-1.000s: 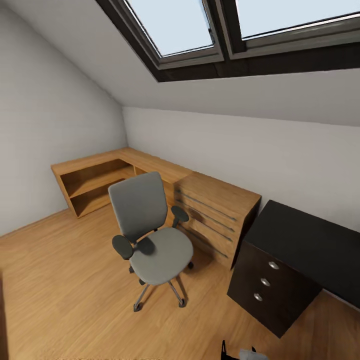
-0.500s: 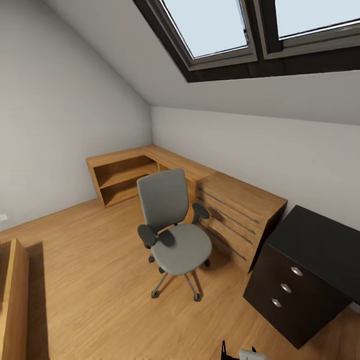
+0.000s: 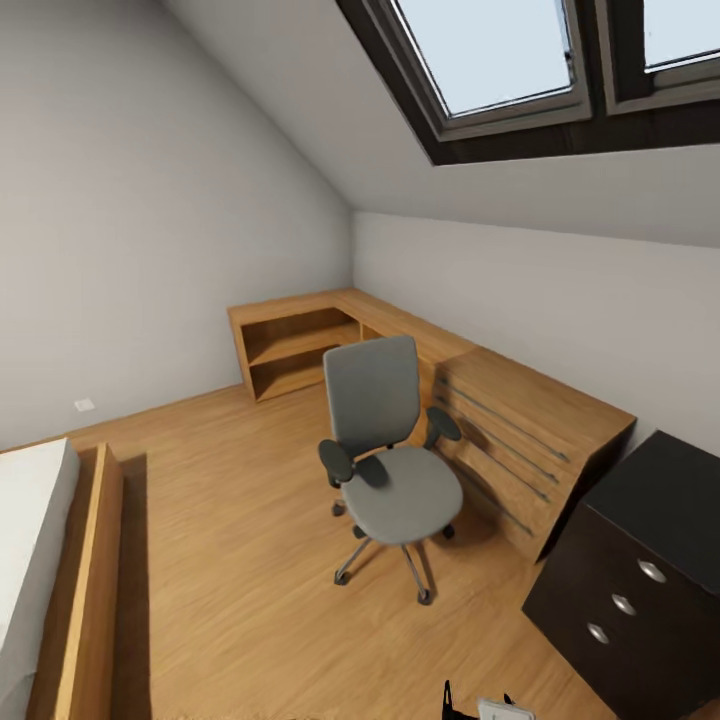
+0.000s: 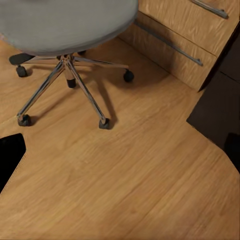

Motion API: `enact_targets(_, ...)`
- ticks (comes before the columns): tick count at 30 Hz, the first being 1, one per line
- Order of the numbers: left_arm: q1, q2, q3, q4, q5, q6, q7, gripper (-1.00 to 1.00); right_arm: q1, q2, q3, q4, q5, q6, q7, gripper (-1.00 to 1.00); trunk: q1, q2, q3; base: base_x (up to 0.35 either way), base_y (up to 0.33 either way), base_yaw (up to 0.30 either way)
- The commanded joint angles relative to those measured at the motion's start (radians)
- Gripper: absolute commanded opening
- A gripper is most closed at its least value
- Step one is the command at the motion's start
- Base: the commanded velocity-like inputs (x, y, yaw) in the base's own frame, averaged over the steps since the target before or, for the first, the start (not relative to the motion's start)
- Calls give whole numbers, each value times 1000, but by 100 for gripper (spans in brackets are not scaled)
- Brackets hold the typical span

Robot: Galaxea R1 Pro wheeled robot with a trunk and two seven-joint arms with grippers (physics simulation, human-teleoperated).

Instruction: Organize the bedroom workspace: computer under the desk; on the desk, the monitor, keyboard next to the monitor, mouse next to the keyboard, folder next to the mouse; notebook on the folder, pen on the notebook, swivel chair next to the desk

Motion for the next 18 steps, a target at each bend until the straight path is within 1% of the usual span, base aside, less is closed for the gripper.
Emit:
enact_targets(1,-1,1,-8,0,8,-4,6,100,-1,0,9,0,-2,-1,-9,100,0,-1,-2,-2,0,288)
enact_targets(5,-1,1,-7,0,8,-4,6,100,0,0,9,0,-1,-1,-9,100,0,-1,-2,-1,0,202)
enact_targets(11,-1,1,-8,0,8,-4,6,100,0,0,9,-1,-1,-1,-9,100,0,-1,-2,10,0,56)
enact_targets(14,-1,1,-8,0,7,-3,6,100,0,1,9,0,-1,-1,-9,100,0,-1,-2,143,0,14)
enact_targets(18,-1,1,-8,0,6,-3,5,100,-1,1,9,0,-1,-3,-9,100,0,-1,-2,258,0,27)
